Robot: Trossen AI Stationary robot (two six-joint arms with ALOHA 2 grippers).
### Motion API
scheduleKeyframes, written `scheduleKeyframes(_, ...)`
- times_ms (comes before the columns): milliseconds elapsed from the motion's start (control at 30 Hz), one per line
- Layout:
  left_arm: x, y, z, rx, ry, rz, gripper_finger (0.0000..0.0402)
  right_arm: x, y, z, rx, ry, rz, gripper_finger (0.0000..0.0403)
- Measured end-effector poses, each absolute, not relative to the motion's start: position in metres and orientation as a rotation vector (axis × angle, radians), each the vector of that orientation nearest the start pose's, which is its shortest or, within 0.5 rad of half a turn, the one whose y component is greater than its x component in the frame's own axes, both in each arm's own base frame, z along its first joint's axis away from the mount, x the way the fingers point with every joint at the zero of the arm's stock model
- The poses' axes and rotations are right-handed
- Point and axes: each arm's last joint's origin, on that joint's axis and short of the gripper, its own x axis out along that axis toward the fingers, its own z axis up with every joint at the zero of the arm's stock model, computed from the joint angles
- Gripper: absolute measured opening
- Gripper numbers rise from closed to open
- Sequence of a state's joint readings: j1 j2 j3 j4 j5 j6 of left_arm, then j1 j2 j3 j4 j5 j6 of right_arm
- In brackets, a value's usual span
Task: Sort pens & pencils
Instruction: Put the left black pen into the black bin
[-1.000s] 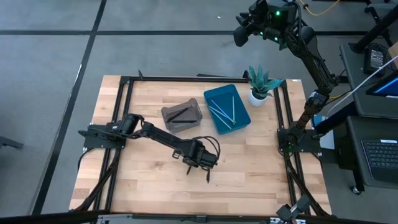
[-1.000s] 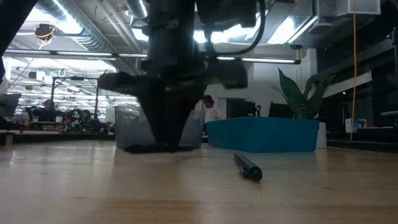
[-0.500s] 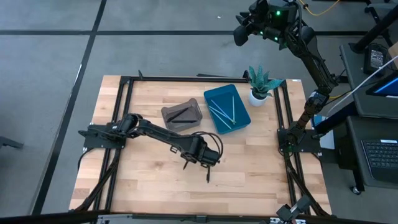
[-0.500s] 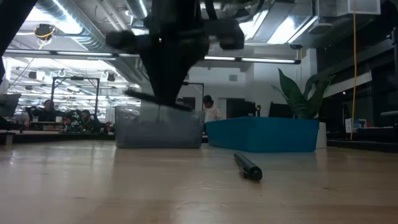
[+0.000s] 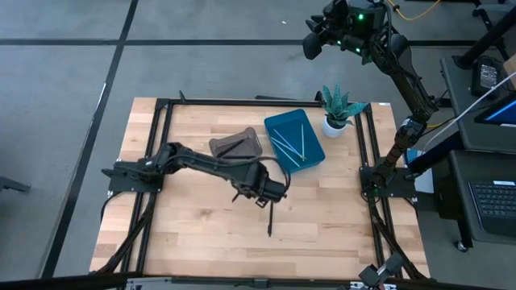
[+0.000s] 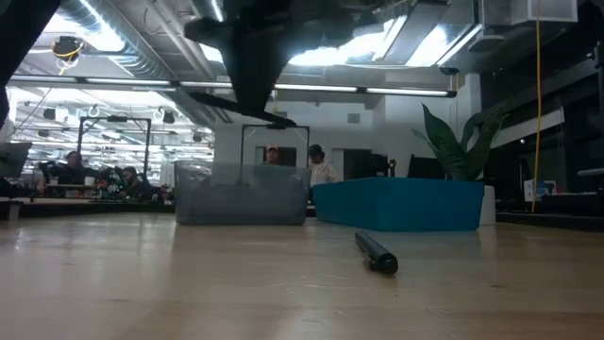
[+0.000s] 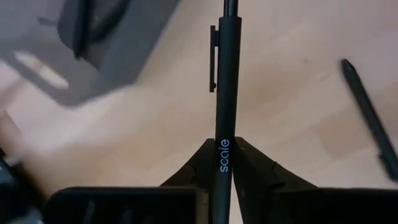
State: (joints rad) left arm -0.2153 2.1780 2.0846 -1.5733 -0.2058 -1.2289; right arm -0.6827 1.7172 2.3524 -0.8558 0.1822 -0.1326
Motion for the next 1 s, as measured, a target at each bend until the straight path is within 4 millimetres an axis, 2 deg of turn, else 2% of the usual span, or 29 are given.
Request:
scheduleKeyframes(233, 0.407, -0.055, 0.262, -0.469, 1.384, 0.886, 0.0044, 0.24, -0.202, 0.537, -0.067, 0.278, -0.845, 0.0094)
scheduleKeyframes(467, 0.404, -0.024, 0.275, -0.305, 1.38, 0.832, 0.0037, 0.24, -0.202, 0.537, -0.069, 0.28, -0.851, 0.0094)
scheduleKeyframes(600, 0.392, -0.003, 0.289, -0.242, 1.366, 0.834, 0.0038, 0.239, -0.203, 0.537, -0.073, 0.291, -0.887, 0.0094)
scheduleKeyframes(767, 0.369, 0.023, 0.293, -0.209, 1.401, 0.875, 0.0051, 0.239, -0.203, 0.536, -0.075, 0.299, -0.903, 0.0094)
scheduleKeyframes(1000, 0.342, 0.045, 0.268, -0.159, 1.526, 0.888, 0.0042, 0.239, -0.204, 0.539, -0.083, 0.267, -0.908, 0.0094)
